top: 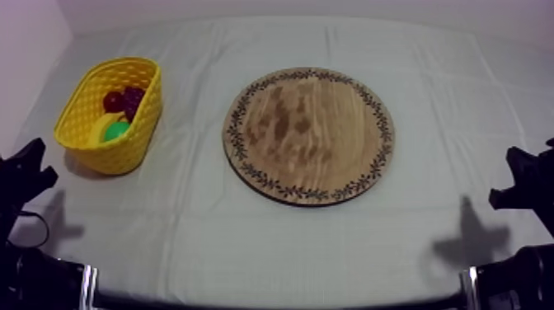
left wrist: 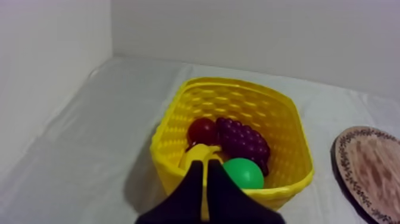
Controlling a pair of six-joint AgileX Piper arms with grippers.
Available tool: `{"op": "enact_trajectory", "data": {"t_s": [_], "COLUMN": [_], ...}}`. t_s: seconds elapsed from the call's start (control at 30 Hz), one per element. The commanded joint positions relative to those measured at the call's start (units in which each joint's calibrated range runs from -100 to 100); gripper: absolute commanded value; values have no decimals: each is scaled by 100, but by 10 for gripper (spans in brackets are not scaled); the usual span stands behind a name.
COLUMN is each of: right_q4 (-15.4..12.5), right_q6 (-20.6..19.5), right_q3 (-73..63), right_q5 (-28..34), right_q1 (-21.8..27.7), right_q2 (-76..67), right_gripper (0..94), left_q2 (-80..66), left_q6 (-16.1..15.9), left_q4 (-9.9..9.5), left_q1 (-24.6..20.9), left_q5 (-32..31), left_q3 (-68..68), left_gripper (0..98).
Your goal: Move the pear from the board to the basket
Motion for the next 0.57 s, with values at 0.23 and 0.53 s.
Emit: {"op": "enact_trajectory", "data": {"t_s": [0.23,0.53], "right_q4": [2,2], "right_q6": [1,1], "right_q3": [5,5], "right_q5": [2,2], "right_q1": [-2,-2], "right_q2": [-5,-5], "right_gripper": [3,3], "left_q2": [-8,-8], "left_q6": [-149,-188], "left_q4": [49,51], "left_q1": [-1,1], "left_q5": [20,28], "left_q3": [8,8], "left_gripper": [2,1]}}
